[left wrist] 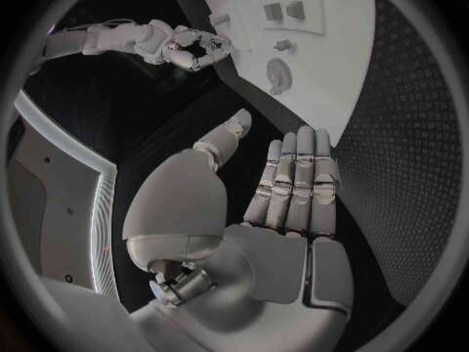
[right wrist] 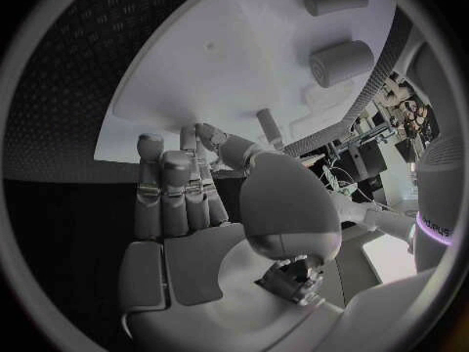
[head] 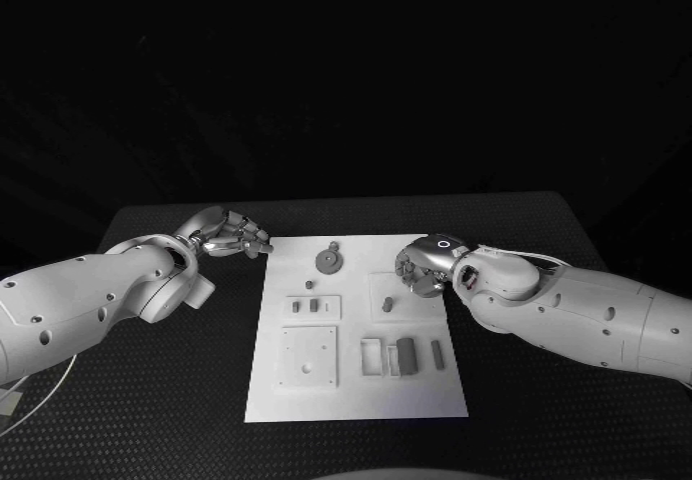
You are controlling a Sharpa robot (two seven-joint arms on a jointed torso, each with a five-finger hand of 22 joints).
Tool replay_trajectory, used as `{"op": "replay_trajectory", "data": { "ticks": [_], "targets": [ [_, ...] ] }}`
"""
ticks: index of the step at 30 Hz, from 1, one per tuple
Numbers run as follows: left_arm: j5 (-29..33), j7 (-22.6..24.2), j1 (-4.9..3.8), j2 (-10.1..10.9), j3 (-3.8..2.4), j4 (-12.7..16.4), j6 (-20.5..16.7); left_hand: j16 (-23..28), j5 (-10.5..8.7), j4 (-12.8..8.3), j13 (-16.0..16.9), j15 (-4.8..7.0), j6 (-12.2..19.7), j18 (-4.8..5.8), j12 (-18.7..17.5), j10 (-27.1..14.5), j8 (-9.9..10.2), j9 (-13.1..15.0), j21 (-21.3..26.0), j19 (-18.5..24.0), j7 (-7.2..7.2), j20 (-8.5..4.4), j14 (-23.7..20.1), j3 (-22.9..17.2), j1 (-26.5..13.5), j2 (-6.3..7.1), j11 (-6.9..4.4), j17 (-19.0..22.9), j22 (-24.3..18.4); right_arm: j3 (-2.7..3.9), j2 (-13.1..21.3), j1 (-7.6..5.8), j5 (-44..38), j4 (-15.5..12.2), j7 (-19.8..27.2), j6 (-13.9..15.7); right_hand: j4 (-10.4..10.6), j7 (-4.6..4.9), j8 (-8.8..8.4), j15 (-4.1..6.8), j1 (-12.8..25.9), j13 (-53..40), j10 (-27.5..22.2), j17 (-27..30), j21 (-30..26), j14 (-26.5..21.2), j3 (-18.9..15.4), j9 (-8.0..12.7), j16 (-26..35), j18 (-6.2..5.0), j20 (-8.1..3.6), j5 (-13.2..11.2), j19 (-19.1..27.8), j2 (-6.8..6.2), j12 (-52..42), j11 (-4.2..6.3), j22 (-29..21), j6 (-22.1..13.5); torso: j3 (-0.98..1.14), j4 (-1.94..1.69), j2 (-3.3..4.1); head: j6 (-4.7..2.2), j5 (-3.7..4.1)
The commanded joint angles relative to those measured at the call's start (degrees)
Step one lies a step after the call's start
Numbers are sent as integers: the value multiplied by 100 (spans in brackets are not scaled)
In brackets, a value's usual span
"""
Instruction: Assemble the parts on the task board
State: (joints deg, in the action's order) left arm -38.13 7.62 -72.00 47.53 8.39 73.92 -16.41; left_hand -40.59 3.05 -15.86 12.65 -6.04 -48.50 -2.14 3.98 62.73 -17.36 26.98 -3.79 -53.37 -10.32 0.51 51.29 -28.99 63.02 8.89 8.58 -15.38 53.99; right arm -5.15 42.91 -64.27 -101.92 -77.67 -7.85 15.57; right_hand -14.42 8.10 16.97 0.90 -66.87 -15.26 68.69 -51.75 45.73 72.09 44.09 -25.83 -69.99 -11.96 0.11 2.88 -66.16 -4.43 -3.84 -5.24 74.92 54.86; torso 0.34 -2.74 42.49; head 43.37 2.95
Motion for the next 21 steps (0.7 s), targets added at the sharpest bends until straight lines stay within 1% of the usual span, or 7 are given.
{"op": "replay_trajectory", "data": {
  "ticks": [1, 3, 7, 9, 13, 17, 21],
  "targets": [
    [11, 4, -7, -1, -4, 13, 79, 33, -19, 0, -11, 12, 2, -24, -6, -19, -34, 6, -20, -49, -19, 1, 51, 25, 9, -43, 24, -11, -9, -49, -17, 68, -155, 5, -43, -284, -12, 13, 36, 6, 20, 12, 37, 9, 35, 47, 39, -14, 0, -304, -41, 11, -39, -31, -42, -21, 105, 79, 0, 1, 2, 5, 3],
    [8, 0, -7, -1, -4, 12, 82, 35, -19, -1, -13, 14, 3, -24, -7, -21, -34, 5, -22, -55, -19, -1, 58, 25, 12, -42, 24, -16, -12, -52, -17, 68, -157, -8, -42, -285, -9, 8, 43, 11, 32, 15, 54, 9, 36, 50, 42, -17, 1, -304, -43, 10, -43, -42, -46, -16, 105, 89, -2, 1, 0, 5, 4],
    [-26, -5, -7, -1, -4, 11, 84, 37, -19, -2, -16, 18, 5, -24, -7, -22, -34, 5, -23, -65, -19, -4, 68, 25, 15, -44, 25, -25, -17, -66, -32, 71, -168, -12, -35, -292, 22, 1, 57, 18, 88, 31, 80, 12, 42, 61, 36, -21, 3, -304, -46, 10, -55, -117, -45, -8, 102, 104, -1, -1, 0, 14, 8],
    [-36, -5, -7, -2, -4, 11, 86, 38, -19, -3, -18, 20, 5, -24, -7, -23, -34, 5, -24, -69, -19, -6, 73, 25, 17, -44, 25, -30, -19, -86, -46, 76, -172, 0, -34, -284, 55, -3, 64, 22, 119, 40, 95, 13, 43, 69, 34, -24, 4, -304, -49, 9, -64, -155, -44, -4, 99, 110, -2, -1, 0, 15, 9],
    [-55, -9, -7, -5, -4, 11, 83, 41, -19, -4, -22, 26, 3, -24, -6, -23, -36, 5, -26, -82, -19, -11, 87, 26, 22, -44, 26, -42, -25, -116, -66, 90, -238, 19, -41, -266, 136, -10, 76, 31, 181, 61, 123, 15, 47, 82, 19, -28, 6, -304, -58, 9, -81, -273, -41, 4, 95, 119, -2, -1, 0, 21, 5],
    [-79, -13, -7, -5, -4, 11, 83, 44, -19, -6, -25, 30, 3, -24, -5, -23, -38, 5, -27, -93, -18, -15, 98, 27, 28, -46, 26, -52, -30, -126, -80, 101, -283, 30, -43, -254, 183, -31, 108, 53, 184, 65, 188, 11, 53, 94, 23, -43, 2, -304, -72, 9, -97, -298, -60, 26, 95, 162, 0, 0, 1, 26, 8],
    [-114, -26, -7, -8, -4, 8, 68, 47, -19, -5, -29, 37, 2, -24, -4, -22, -39, 4, -30, -109, -18, -20, 116, 29, 31, -48, 26, -67, -36, -131, -84, 104, -297, 21, -35, -243, 210, -56, 146, 79, 173, 65, 261, 5, 62, 108, 26, -65, -8, -304, -85, 10, -112, -283, -82, 54, 97, 214, 1, 0, 1, 29, 10]
  ]
}}
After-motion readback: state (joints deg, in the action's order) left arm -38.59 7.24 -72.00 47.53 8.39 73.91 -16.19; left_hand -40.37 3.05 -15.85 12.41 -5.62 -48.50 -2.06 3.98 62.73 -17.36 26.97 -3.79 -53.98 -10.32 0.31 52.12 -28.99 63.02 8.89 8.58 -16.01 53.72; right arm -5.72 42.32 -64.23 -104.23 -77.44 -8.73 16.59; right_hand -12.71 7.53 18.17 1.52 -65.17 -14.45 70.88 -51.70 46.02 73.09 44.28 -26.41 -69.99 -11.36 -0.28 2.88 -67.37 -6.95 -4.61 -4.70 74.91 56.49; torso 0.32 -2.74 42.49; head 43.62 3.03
